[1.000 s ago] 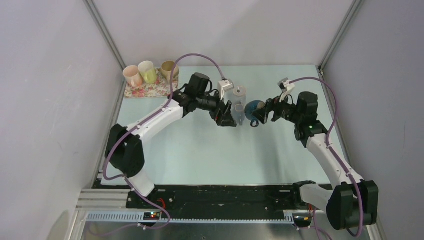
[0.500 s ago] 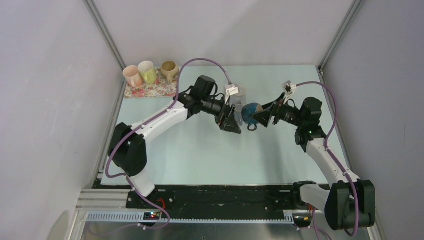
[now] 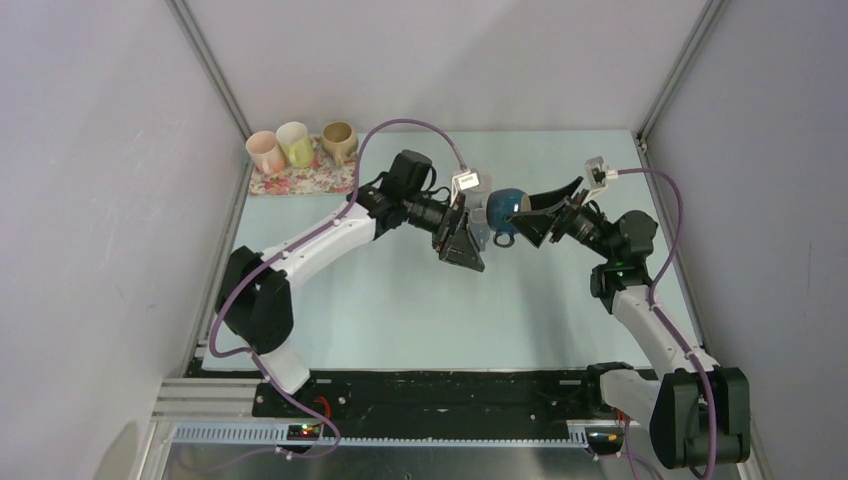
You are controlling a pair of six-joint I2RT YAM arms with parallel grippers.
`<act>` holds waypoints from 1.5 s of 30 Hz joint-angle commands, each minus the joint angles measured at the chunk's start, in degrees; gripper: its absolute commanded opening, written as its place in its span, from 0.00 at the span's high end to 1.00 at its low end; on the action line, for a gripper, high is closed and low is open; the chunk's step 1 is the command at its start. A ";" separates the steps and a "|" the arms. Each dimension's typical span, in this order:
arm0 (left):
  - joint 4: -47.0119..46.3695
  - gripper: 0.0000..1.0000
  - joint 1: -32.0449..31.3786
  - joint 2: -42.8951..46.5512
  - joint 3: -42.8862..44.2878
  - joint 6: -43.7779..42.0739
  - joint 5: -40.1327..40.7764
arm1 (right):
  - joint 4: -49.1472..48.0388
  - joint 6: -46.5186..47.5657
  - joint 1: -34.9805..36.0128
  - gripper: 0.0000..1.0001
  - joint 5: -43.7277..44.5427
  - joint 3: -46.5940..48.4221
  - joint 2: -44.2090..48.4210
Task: Turn the mug right side up
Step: Turn over the cup at the center of the board.
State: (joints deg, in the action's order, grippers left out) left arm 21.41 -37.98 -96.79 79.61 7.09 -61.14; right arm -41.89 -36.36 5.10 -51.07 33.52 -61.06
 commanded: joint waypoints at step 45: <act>-93.65 0.02 -6.16 -7.58 -10.25 76.27 5.69 | -26.24 -7.60 -2.41 1.00 16.18 -9.45 7.96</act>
State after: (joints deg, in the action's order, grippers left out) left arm -63.59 -43.03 -105.06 68.45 81.34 -57.01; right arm -63.79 -42.89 3.57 -36.93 24.36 -54.68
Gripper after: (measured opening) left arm 0.985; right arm 0.914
